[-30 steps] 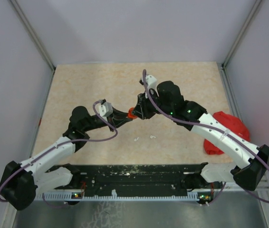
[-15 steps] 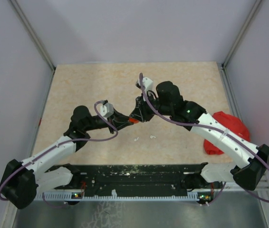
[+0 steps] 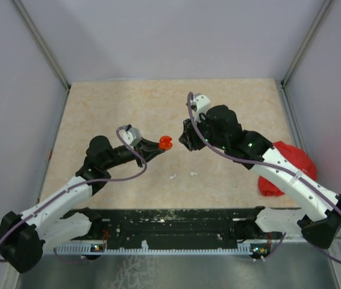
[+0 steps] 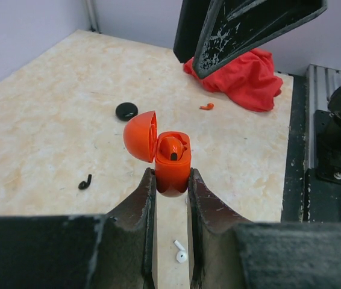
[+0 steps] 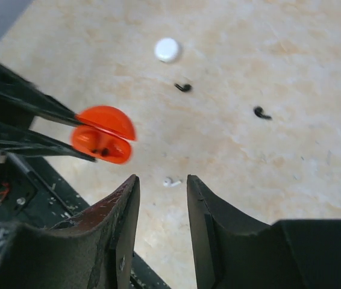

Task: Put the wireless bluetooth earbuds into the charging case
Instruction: Move the earbud to the center of the board.

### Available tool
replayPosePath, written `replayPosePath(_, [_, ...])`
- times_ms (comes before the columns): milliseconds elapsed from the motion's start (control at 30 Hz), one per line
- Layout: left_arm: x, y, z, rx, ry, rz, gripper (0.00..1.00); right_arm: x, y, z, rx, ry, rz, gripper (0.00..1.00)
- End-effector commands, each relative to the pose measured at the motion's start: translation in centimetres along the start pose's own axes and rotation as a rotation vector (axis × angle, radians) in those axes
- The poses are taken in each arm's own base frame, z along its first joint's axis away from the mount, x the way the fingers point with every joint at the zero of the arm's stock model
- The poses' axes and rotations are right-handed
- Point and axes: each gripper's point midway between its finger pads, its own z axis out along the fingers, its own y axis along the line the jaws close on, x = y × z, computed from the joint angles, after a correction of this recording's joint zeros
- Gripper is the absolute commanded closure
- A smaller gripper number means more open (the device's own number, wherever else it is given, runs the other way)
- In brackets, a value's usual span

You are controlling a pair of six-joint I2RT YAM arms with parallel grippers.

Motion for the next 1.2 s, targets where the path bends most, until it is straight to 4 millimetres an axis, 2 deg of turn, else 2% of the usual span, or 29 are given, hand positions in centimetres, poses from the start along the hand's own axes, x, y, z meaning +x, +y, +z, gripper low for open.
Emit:
replayPosePath(0, [0.2,2.0,-1.4,-0.150,0.072,0.012,0.99,2.3,-5.2,-0.7,0.237,0.076,0.081,0.62])
replayPosePath(200, [-0.7,2.6,-2.6,-0.220,0.055,0.063,0.99,7.9,-11.5,-0.7,0.459,0.192,0.236,0.60])
replayPosePath(400, [-0.2,3.1,-2.9,-0.242,0.090,0.075,0.99,13.3,-17.0,-1.6,0.663,0.285,0.364,0.59])
replayPosePath(633, [-0.7,2.6,-3.0,-0.235,0.059,0.052,0.99,18.8,-21.9,-3.2,0.837,0.303,0.578,0.59])
replayPosePath(733, [-0.7,2.4,-2.9,-0.224,0.058,0.049,0.99,20.9,-24.2,-4.7,0.934,0.293,0.671,0.58])
replayPosePath(867, [-0.9,2.7,-3.1,-0.241,0.064,0.062,0.99,23.0,-25.9,-6.1,1.008,0.277,0.780,0.58])
replayPosePath(1167, [-0.4,2.6,-2.9,-0.223,0.086,0.070,0.99,25.9,-28.2,-6.8,1.107,0.251,0.893,0.58])
